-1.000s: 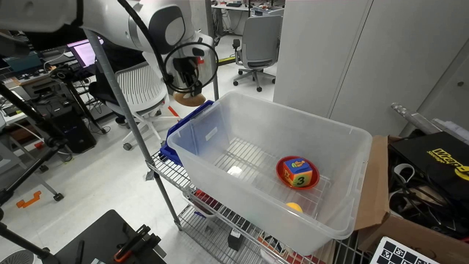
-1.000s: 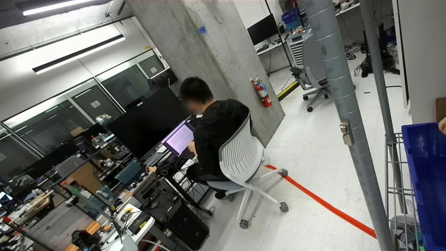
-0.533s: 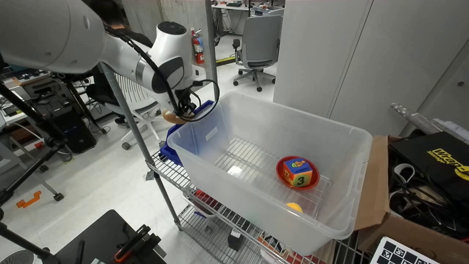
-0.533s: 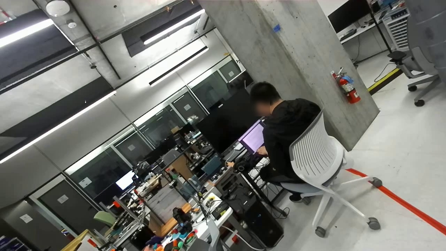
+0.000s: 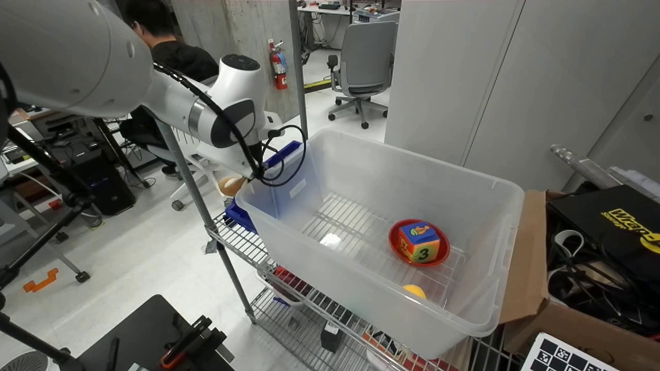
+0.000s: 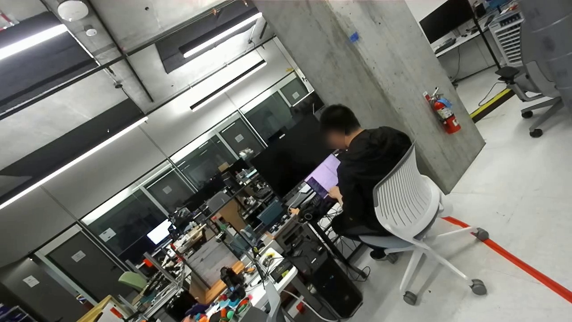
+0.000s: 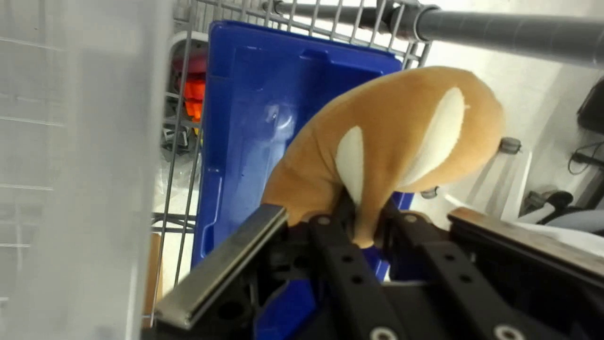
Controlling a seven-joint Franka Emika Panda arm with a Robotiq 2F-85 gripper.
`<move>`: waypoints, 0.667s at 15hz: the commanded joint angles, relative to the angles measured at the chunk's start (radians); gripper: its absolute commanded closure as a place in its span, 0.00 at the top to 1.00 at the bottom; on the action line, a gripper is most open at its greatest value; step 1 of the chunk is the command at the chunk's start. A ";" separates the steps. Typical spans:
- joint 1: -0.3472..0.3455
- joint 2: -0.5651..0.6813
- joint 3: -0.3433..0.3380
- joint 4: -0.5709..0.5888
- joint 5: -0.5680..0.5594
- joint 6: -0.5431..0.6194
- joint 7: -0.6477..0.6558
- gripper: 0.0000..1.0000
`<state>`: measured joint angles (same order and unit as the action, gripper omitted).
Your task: Remove the brown object from the basket.
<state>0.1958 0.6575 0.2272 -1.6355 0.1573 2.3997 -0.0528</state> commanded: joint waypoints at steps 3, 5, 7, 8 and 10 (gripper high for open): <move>0.035 -0.036 -0.047 -0.043 -0.169 -0.054 -0.053 0.03; 0.038 -0.031 -0.047 -0.042 -0.198 -0.037 -0.060 0.36; 0.033 -0.028 -0.037 -0.046 -0.198 -0.023 -0.062 0.42; 0.028 -0.027 -0.028 -0.046 -0.187 -0.018 -0.071 0.51; 0.022 -0.021 -0.013 -0.042 -0.171 0.003 -0.089 0.65</move>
<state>0.2233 0.6461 0.2103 -1.6594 -0.0163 2.3633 -0.1084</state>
